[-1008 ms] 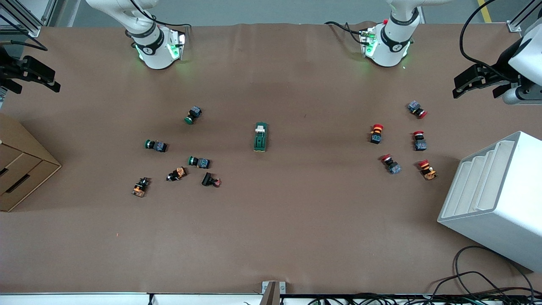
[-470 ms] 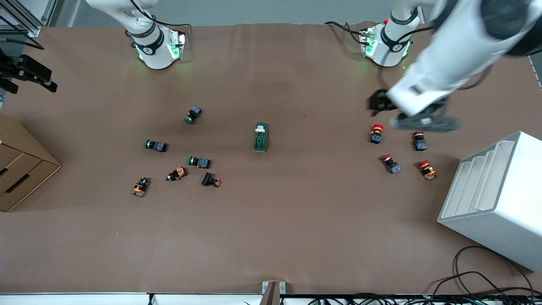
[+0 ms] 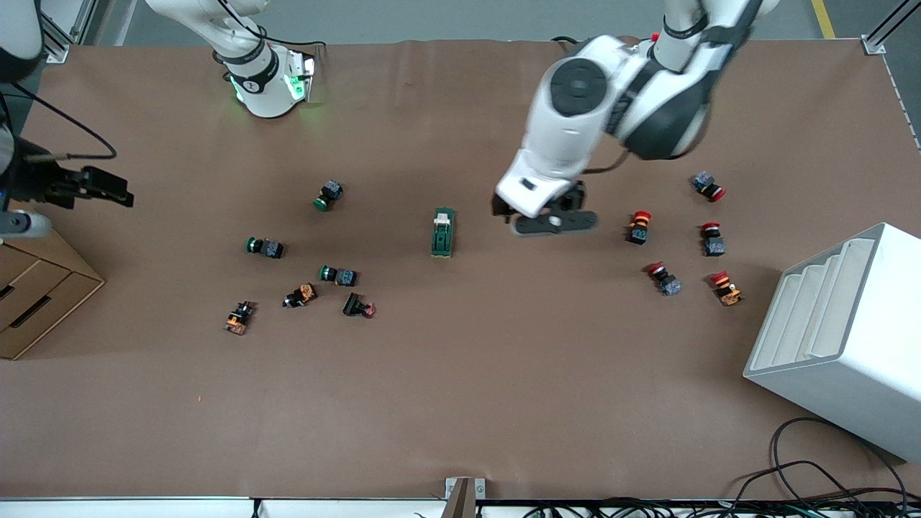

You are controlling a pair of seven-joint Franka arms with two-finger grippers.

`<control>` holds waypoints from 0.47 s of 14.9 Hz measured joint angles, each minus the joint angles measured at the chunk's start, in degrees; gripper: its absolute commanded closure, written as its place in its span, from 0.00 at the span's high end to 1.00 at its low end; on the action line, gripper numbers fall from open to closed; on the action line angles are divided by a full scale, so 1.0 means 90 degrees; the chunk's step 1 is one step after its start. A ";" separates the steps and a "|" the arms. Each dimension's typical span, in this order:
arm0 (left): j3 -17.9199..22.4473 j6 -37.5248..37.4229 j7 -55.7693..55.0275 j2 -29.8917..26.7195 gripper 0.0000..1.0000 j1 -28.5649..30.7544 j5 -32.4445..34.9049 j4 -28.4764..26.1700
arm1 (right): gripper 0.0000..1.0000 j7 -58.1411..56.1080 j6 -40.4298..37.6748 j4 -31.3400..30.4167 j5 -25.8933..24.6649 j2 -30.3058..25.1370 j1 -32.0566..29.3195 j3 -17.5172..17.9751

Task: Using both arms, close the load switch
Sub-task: 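Move the left gripper above the green load switch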

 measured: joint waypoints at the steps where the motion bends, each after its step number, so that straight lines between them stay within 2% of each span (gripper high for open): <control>1: -0.0005 0.0190 -0.0584 0.0072 1.00 -0.0266 0.0281 -0.0170 | 1.00 0.0000 0.0004 0.0008 -0.0002 0.0049 0.0008 0.0001; 5: -0.0011 0.1301 -0.2405 0.0330 1.00 -0.1157 0.0989 -0.0851 | 0.99 0.0002 0.0207 0.0117 -0.0001 0.0241 0.0012 0.0001; 7: -0.0012 0.1648 -0.3289 0.0499 1.00 -0.1511 0.1645 -0.1076 | 0.99 0.0068 0.0220 0.0202 0.0000 0.0341 0.0049 0.0005</control>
